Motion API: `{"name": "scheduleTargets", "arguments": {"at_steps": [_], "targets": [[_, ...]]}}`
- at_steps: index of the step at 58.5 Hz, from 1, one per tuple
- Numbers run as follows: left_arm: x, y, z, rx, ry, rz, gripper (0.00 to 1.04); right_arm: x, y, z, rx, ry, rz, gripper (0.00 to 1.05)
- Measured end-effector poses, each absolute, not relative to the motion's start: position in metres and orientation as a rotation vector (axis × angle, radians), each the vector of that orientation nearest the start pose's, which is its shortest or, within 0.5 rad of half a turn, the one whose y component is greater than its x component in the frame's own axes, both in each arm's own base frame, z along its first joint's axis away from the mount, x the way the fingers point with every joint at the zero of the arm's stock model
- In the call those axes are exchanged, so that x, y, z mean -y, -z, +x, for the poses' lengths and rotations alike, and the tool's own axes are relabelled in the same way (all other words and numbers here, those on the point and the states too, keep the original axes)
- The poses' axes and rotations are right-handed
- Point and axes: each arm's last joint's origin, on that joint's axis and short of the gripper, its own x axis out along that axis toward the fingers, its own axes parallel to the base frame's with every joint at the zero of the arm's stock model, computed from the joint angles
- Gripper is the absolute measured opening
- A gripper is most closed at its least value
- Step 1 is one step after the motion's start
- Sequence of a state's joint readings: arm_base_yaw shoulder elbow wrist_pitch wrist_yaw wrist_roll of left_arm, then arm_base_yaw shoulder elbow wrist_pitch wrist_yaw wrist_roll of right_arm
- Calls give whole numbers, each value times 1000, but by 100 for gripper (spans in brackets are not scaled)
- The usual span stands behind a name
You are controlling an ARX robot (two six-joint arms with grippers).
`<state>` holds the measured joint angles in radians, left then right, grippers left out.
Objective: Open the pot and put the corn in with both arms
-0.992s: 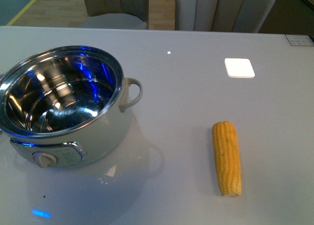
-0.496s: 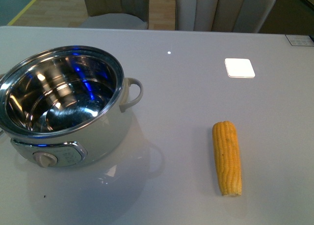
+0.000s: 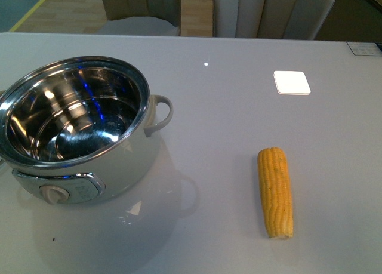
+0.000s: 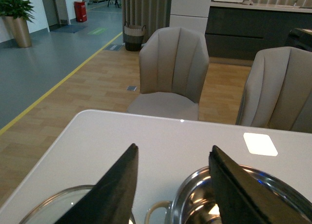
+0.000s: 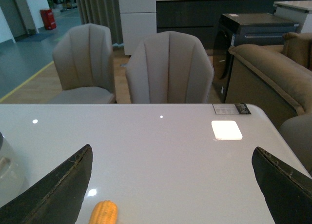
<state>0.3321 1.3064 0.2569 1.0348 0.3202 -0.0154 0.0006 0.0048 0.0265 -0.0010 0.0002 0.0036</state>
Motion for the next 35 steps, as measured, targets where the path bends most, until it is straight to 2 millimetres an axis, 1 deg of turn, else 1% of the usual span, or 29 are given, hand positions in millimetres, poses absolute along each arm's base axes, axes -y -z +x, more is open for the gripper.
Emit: {"name": "scheduleTargets", "arguments": {"at_steps": [6,13,17,35], "targets": [[-50,-173,199,-10,-8,-16,23,0,-172,96,20,0,4,96],[-38,-164,185,-8,-6,-14,3,0,-172,96,21,-1,4,96],[-32,-161,179,-22,-9,-16,3,0,-172,96,21,-1,4,96],[-16,-163,155,-15,-5,-13,3,0,-172,96,21,0,4,96]]}}
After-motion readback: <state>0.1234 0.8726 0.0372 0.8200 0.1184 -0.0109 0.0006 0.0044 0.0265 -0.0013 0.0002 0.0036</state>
